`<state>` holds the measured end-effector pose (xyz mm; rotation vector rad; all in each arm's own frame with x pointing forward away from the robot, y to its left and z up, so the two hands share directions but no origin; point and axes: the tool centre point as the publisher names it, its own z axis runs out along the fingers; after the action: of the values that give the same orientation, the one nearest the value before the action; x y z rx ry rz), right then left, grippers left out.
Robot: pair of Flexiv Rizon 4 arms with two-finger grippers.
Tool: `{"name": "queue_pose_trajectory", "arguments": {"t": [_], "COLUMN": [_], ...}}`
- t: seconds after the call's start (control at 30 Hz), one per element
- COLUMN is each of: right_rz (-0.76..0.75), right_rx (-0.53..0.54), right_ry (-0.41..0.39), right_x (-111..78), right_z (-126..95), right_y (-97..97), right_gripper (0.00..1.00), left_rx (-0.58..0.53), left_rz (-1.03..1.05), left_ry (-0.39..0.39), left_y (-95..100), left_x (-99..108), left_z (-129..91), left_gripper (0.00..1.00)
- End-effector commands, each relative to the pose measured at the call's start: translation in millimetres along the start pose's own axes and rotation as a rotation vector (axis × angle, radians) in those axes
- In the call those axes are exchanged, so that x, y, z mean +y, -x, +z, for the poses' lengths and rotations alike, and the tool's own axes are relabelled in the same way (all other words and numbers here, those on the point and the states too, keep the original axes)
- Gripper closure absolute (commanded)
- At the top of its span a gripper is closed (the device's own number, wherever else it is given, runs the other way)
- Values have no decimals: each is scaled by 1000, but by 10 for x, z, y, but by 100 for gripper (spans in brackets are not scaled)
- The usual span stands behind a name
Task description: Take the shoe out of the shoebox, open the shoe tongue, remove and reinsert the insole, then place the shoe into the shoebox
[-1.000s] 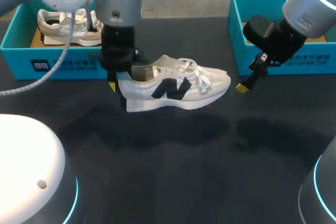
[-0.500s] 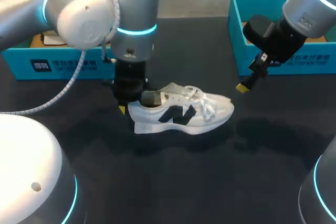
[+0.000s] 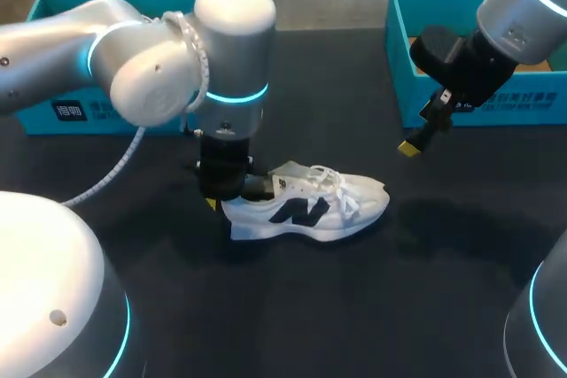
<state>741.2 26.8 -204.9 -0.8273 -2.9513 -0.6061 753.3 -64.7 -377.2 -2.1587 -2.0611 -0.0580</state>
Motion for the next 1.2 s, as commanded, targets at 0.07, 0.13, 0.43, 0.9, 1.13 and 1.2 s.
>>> {"name": "queue_pose_trajectory", "arguments": {"t": [0.07,0.13,0.43,0.9,1.13,1.2], "right_rz": [1,1,1,1,1,1], "right_rx": [1,1,1,1,1,1], "right_ry": [-2,-2,-2,-2,-2,-2], "right_x": [4,4,4,4,4,4], "right_z": [6,6,6,6,6,6], "right_y": [5,5,5,5,5,5], "right_gripper": [0,0,0,0,0,0], "left_rx": [-7,-5,-2,-144,-200,-220], "left_rz": [-2,-2,4,-47,-99,-135], "left_ry": [15,20,11,-4,-32,-57], "left_y": [-13,-7,8,-11,-1,-12], "left_x": [-26,-27,-35,-139,-163,-163], "left_z": [121,161,227,-234,-453,-505], "left_gripper": [100,100,15,0,0,0]}}
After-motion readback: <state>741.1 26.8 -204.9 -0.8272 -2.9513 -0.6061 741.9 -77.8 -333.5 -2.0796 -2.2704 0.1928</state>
